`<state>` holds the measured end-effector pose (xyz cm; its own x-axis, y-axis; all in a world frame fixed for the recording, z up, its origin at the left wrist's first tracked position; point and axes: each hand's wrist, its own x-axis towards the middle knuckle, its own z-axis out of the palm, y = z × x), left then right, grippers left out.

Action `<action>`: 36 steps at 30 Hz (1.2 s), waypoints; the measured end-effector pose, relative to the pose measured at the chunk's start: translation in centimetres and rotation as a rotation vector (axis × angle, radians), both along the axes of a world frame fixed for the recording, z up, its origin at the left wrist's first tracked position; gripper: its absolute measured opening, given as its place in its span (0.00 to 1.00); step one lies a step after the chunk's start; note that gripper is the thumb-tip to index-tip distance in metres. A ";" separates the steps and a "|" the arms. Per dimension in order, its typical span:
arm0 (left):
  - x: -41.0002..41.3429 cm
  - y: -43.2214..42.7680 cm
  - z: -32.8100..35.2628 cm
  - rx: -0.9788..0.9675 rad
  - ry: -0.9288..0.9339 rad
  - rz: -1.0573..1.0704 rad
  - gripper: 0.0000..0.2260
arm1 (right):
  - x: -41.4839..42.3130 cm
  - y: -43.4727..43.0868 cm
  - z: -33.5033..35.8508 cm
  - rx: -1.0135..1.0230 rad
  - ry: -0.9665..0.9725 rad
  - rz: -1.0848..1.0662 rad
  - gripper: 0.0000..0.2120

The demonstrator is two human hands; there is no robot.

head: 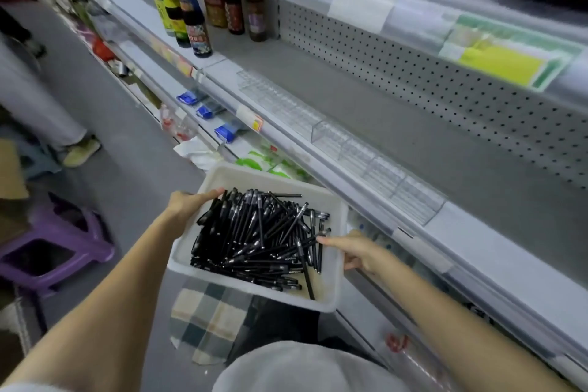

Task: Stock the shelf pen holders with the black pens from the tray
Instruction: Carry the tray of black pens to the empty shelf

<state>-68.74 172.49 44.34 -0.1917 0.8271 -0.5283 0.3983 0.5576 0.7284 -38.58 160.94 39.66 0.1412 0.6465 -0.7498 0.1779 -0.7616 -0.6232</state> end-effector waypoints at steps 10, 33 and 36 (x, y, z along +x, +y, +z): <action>1.5 3.6 -2.9 -0.018 -0.045 -0.014 0.21 | 0.8 3.3 -3.0 -0.027 0.066 -0.041 0.43; 5.2 20.7 -19.2 0.024 -0.161 -0.256 0.19 | -1.3 13.2 -15.0 0.080 -0.326 -0.434 0.47; 5.5 21.3 -21.0 0.103 -0.259 -0.333 0.10 | -1.5 13.1 -18.0 0.112 -0.392 -0.496 0.62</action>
